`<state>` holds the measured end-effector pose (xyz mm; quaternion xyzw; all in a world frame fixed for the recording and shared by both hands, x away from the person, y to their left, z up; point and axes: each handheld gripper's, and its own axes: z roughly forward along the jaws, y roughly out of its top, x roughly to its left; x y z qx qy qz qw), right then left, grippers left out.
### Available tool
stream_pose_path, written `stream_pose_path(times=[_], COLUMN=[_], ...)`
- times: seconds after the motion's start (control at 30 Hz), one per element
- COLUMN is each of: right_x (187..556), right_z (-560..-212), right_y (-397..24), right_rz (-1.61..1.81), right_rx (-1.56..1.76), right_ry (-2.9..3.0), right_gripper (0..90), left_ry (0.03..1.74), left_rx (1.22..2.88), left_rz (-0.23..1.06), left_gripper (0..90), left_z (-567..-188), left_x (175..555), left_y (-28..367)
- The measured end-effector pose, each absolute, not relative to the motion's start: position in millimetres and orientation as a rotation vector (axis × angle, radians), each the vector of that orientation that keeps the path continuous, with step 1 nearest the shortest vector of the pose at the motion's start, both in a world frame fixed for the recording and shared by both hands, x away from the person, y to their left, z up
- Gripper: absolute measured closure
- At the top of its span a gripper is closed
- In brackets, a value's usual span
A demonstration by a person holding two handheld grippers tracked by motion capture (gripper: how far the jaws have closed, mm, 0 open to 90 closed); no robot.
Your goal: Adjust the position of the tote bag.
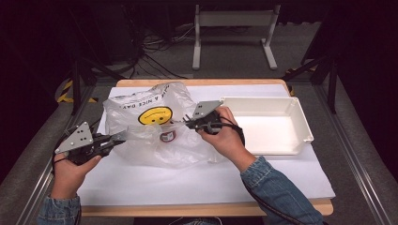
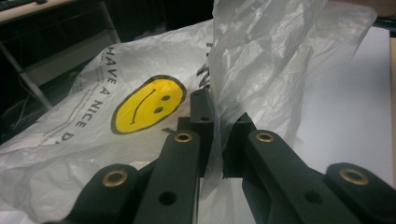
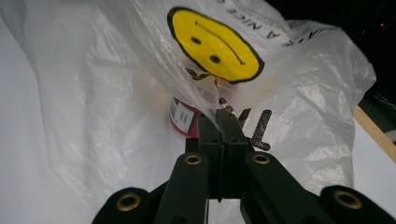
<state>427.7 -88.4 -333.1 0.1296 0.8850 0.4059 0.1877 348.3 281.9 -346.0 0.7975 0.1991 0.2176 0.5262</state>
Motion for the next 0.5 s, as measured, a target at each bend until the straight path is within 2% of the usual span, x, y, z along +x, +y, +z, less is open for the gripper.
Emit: stream_pose_path(times=[0.2,0.37,0.5], right_x=[439.6,449.4,453.5], right_z=[-320.3,-307.1,-300.4], right_y=[-96.6,-103.1,-107.1], right_rz=[1.268,1.374,1.435], right_rx=[0.432,0.474,0.502], right_ry=[2.469,2.439,2.415], right_gripper=[89.8,89.6,89.6], left_ry=[0.538,0.605,0.629], left_rx=[1.926,1.931,1.934], left_rz=[0.562,0.588,0.61], left_gripper=[80.7,84.2,83.2], left_z=[-346.5,-348.6,-349.2], left_x=[356.5,368.4,372.8], left_y=[282.6,278.9,275.4])
